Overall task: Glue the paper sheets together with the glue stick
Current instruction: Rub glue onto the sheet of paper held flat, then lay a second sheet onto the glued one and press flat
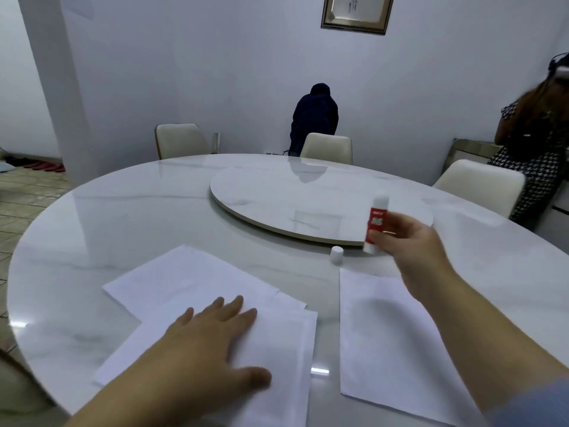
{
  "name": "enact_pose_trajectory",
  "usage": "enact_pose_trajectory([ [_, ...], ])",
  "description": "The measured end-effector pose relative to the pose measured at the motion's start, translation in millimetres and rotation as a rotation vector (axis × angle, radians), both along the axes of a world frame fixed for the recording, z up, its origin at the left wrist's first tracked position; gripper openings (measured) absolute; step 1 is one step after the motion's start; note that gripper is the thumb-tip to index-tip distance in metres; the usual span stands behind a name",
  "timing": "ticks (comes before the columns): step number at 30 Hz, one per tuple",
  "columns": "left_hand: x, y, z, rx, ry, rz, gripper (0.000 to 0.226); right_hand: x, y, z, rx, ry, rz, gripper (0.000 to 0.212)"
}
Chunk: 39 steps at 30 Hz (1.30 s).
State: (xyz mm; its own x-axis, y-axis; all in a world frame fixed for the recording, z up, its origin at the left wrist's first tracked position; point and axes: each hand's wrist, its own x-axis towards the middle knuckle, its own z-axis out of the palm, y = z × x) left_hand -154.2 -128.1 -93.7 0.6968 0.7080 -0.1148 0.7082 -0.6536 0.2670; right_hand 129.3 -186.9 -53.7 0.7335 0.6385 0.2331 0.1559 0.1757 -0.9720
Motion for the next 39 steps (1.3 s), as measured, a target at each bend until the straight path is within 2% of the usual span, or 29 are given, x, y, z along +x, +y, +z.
enact_pose_trajectory([
  [4, 22, -16, -8, 0.107, 0.069, 0.144, 0.093, 13, 38, -23, -0.352, -0.285, -0.208, 0.024],
  [9, 38, -23, -10, 0.113, 0.125, 0.211, 0.095, 20, 51, -37, -0.449, -0.298, -0.226, 0.023],
  [11, 41, -22, -10, 0.111, 0.111, 0.207, 0.095, 21, 46, -32, -0.477, -0.281, -0.213, 0.036],
  [13, 41, -19, -10, 0.103, 0.102, 0.196, 0.093, 24, 32, -21, -0.569, -0.294, -0.182, 0.068],
  [15, 40, -16, -10, 0.109, 0.095, 0.18, 0.09, 24, 4, -4, -0.813, -0.444, -0.01, 0.081],
  [17, 39, -15, -12, 0.133, 0.08, 0.155, 0.085, 16, -26, 7, -1.177, -0.661, 0.168, 0.088],
  [19, 39, -16, -13, 0.142, 0.061, 0.129, 0.082, 12, -47, 3, -1.319, -0.767, 0.174, 0.09],
  [22, 40, -16, -14, 0.146, 0.043, 0.126, 0.08, 4, -63, -7, -1.185, -0.795, 0.071, 0.082],
  [26, 42, -18, -13, 0.145, 0.024, 0.124, 0.08, -5, -72, -3, -1.163, -0.99, -0.1, 0.067],
  [29, 45, -15, -12, 0.123, -0.024, 0.128, 0.078, 3, -78, 11, -1.082, -0.907, -0.115, 0.035],
  [30, 45, -15, -11, 0.123, -0.054, 0.134, 0.075, 7, -80, 16, -1.049, -0.858, -0.1, 0.031],
  [34, 43, -18, -5, 0.087, -0.175, 0.157, 0.067, 12, -84, 20, -0.968, -0.764, -0.052, 0.035],
  [39, 39, -26, -5, 0.065, -0.158, 0.132, 0.067, 9, -86, -19, -0.963, -0.796, -0.102, 0.063],
])
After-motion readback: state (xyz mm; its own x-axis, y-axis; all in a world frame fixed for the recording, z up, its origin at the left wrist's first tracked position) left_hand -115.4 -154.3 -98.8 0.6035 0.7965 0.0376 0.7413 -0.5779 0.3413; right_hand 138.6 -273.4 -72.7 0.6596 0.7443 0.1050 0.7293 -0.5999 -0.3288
